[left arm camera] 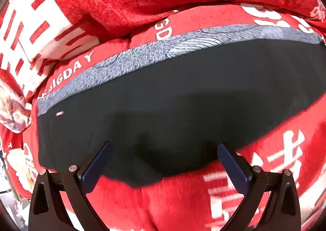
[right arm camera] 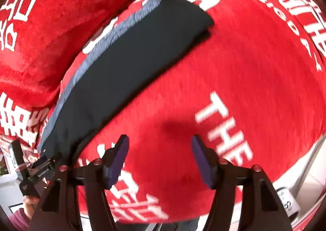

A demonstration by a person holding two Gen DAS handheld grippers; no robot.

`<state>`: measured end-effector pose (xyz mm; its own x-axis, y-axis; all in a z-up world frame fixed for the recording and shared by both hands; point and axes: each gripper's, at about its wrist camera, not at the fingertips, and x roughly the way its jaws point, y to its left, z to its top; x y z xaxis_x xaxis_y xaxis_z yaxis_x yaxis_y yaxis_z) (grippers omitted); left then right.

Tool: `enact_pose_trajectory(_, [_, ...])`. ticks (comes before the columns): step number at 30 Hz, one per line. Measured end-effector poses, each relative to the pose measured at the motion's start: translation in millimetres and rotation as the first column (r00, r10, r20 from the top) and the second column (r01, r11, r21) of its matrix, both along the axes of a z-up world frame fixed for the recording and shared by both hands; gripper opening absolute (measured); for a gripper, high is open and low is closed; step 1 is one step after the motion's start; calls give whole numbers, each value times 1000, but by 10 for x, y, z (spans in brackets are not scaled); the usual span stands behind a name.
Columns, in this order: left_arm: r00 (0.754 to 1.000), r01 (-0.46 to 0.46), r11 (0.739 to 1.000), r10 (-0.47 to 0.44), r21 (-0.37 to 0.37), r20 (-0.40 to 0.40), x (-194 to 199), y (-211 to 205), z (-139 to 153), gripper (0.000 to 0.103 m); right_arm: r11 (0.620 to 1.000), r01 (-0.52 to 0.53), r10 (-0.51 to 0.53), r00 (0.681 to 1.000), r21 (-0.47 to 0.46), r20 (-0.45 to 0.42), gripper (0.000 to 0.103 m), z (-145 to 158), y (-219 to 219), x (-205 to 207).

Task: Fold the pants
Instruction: 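Open both grippers and pull them back from the folded trousers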

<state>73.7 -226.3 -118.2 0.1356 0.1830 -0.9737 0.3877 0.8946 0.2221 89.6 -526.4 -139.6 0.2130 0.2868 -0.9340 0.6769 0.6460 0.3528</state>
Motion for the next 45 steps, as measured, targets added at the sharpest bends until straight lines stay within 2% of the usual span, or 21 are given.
enact_pose_trajectory(5, [999,31,999,-30,13,-30,-238,-112,166,103,997,24,-24,1000,78,-3,70,111,90,-140])
enact_pose_trajectory(8, [998,49,999,-49,-5,-42,-404,-221,318,103,996,-1,1,1000,86,8,74,281,116,-183])
enact_pose_trajectory(12, [996,71,997,-72,-26,-48,-608,-395,557,103,996,-27,25,999,84,32,75,481,94,-209])
enact_pose_trajectory(17, [992,122,989,-125,-81,-22,-778,-618,898,103,997,-36,33,998,63,57,76,716,57,-196])
enact_pose_trajectory(23, [977,212,969,-209,-130,35,-897,-718,1208,103,998,19,-25,995,61,95,76,914,47,-199])
enact_pose_trajectory(26, [975,223,962,-220,-157,39,-904,-636,1238,103,999,24,-29,994,47,109,76,988,132,-195])
enact_pose_trajectory(28, [976,217,965,-214,-147,34,-906,-555,1200,103,999,33,-36,993,34,113,76,1028,205,-214])
enact_pose_trajectory(37, [994,111,984,-107,-136,36,-910,253,1207,103,994,87,-94,989,64,117,76,1038,622,-372])
enact_pose_trajectory(41, [996,83,986,-76,-142,55,-883,463,1221,103,994,89,-97,985,58,141,76,1097,789,-425])
enact_pose_trajectory(45, [995,76,984,-65,-161,77,-904,609,1287,103,988,133,-144,979,81,143,76,1069,879,-502])
